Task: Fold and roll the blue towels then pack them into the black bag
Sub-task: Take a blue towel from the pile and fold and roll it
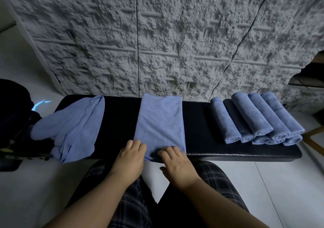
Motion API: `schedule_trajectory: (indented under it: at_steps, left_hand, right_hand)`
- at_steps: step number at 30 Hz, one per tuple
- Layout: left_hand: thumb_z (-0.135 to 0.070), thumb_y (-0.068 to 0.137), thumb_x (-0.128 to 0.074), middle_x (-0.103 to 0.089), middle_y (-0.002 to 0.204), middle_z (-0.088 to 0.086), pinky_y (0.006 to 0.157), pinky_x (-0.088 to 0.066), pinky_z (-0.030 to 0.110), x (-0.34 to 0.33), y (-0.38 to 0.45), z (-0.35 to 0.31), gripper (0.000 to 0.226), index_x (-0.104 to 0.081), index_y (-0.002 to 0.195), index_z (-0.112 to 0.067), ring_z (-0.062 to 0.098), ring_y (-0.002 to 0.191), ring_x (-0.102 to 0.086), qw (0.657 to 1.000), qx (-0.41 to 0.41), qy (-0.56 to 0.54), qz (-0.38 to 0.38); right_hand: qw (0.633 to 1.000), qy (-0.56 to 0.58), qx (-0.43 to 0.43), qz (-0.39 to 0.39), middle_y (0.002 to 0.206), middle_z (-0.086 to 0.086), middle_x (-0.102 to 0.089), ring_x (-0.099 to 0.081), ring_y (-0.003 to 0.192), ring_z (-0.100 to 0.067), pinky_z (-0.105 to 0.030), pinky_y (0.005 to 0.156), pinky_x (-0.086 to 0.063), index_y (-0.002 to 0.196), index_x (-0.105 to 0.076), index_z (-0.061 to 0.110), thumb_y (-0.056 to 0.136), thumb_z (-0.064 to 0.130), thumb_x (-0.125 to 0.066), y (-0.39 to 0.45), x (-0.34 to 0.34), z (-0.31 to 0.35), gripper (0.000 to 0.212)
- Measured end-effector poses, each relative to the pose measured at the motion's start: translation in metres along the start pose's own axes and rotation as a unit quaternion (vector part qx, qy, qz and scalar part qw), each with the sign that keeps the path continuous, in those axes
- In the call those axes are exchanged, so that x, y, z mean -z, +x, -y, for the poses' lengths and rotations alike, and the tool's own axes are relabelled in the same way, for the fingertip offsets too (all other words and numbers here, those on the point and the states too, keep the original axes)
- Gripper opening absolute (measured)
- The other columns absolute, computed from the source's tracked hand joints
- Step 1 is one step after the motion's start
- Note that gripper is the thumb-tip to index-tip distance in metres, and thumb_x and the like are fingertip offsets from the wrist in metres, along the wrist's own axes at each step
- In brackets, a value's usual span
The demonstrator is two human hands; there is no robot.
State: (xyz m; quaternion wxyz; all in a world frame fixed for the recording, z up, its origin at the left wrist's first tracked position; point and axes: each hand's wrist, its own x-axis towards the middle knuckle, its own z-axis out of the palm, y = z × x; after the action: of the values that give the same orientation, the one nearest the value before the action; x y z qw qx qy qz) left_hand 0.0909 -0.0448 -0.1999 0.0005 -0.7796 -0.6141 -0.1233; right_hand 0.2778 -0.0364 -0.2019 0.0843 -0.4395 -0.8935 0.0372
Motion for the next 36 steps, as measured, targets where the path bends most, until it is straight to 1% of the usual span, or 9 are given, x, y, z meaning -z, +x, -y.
schedule_trajectory:
  at_steps: [3, 5, 7, 11, 14, 19, 23, 27, 36]
  left_hand:
    - [0.004, 0.054, -0.069, -0.044, 0.073, -0.001, 0.050, -0.042, 0.028, 0.001, -0.001, 0.004, 0.037, -0.040, 0.067, -0.016, 0.020, 0.067, -0.045, 0.995, 0.050, -0.087, -0.011]
    - [0.002, 0.070, -0.059, -0.041, 0.081, -0.004, 0.063, -0.041, 0.029, 0.001, -0.002, 0.007, 0.023, -0.044, 0.075, -0.015, 0.017, 0.077, -0.041, 0.986, 0.086, -0.139, -0.013]
    - [-0.002, 0.081, -0.050, -0.043, 0.087, -0.005, 0.074, -0.039, 0.028, 0.001, -0.001, 0.010, 0.011, -0.050, 0.084, -0.013, 0.015, 0.085, -0.039, 0.980, 0.101, -0.174, -0.001]
    - [-0.008, 0.090, -0.047, -0.051, 0.094, -0.005, 0.079, -0.035, 0.022, 0.003, 0.001, 0.014, 0.013, -0.056, 0.096, -0.014, 0.013, 0.090, -0.041, 0.963, 0.139, -0.232, 0.001]
    - [-0.009, 0.093, -0.045, -0.054, 0.105, -0.004, 0.081, -0.031, 0.021, 0.002, 0.000, 0.017, 0.020, -0.057, 0.109, -0.012, 0.012, 0.095, -0.039, 0.952, 0.159, -0.262, 0.015]
    - [-0.010, 0.096, -0.041, -0.054, 0.114, 0.000, 0.086, -0.030, 0.020, 0.001, 0.001, 0.017, 0.027, -0.055, 0.118, -0.010, 0.010, 0.100, -0.036, 0.944, 0.180, -0.275, 0.029]
    - [-0.007, 0.092, -0.047, -0.056, 0.099, 0.001, 0.076, -0.038, 0.024, 0.002, 0.003, 0.014, 0.016, -0.057, 0.104, -0.010, 0.018, 0.090, -0.050, 0.940, 0.197, -0.279, 0.005]
    - [-0.005, 0.088, -0.053, -0.050, 0.071, 0.004, 0.052, -0.039, 0.026, 0.003, 0.004, 0.014, 0.012, -0.044, 0.083, -0.012, 0.018, 0.061, -0.050, 0.934, 0.207, -0.291, -0.021]
    - [0.006, 0.075, -0.064, -0.048, 0.090, -0.004, 0.069, -0.047, 0.035, 0.005, 0.003, 0.014, 0.023, -0.058, 0.077, -0.016, 0.018, 0.084, -0.042, 0.965, 0.145, -0.207, -0.065]
  right_hand:
    - [0.998, -0.042, -0.018, -0.030, 0.089, 0.006, -0.057, -0.054, 0.078, -0.016, -0.025, 0.066, -0.051, 0.099, -0.053, 0.022, 0.060, 0.030, -0.075, 0.003, -0.004, 0.001, 0.046]
    - [0.995, -0.065, -0.041, -0.069, 0.084, 0.003, -0.054, -0.053, 0.071, -0.019, -0.029, 0.061, -0.051, 0.091, -0.053, 0.020, 0.069, 0.017, -0.048, 0.003, -0.007, -0.001, 0.022]
    - [0.993, -0.069, -0.067, -0.071, 0.080, 0.002, -0.052, -0.053, 0.067, -0.019, -0.030, 0.057, -0.050, 0.085, -0.053, 0.020, 0.066, 0.012, -0.031, 0.001, -0.004, -0.006, 0.030]
    - [0.991, -0.050, -0.101, -0.069, 0.077, 0.007, -0.056, -0.058, 0.066, -0.016, -0.026, 0.057, -0.048, 0.079, -0.064, 0.024, 0.062, 0.012, -0.066, -0.005, 0.004, -0.019, 0.021]
    - [0.987, 0.006, -0.154, -0.048, 0.080, 0.008, -0.057, -0.059, 0.070, -0.017, -0.027, 0.056, -0.047, 0.080, -0.066, 0.025, 0.049, 0.011, -0.086, -0.010, 0.008, -0.025, 0.038]
    - [0.973, 0.079, -0.212, -0.046, 0.092, 0.000, -0.060, -0.054, 0.088, -0.024, -0.033, 0.071, -0.037, 0.099, -0.064, 0.016, 0.089, 0.019, -0.059, -0.007, 0.010, -0.033, 0.012]
    - [0.950, 0.157, -0.264, -0.060, 0.091, -0.007, -0.063, -0.052, 0.085, -0.029, -0.040, 0.074, -0.043, 0.095, -0.065, 0.010, 0.087, 0.033, -0.041, -0.004, 0.008, -0.032, 0.035]
    - [0.936, 0.179, -0.299, -0.054, 0.093, -0.009, -0.062, -0.051, 0.088, -0.030, -0.041, 0.077, -0.042, 0.092, -0.063, 0.007, 0.092, 0.027, -0.051, -0.004, 0.003, -0.035, 0.022]
    - [0.953, 0.111, -0.229, -0.164, 0.084, -0.004, -0.051, -0.044, 0.074, -0.024, -0.037, 0.063, -0.042, 0.083, -0.054, 0.013, 0.077, 0.012, -0.065, -0.005, 0.006, -0.031, 0.013]
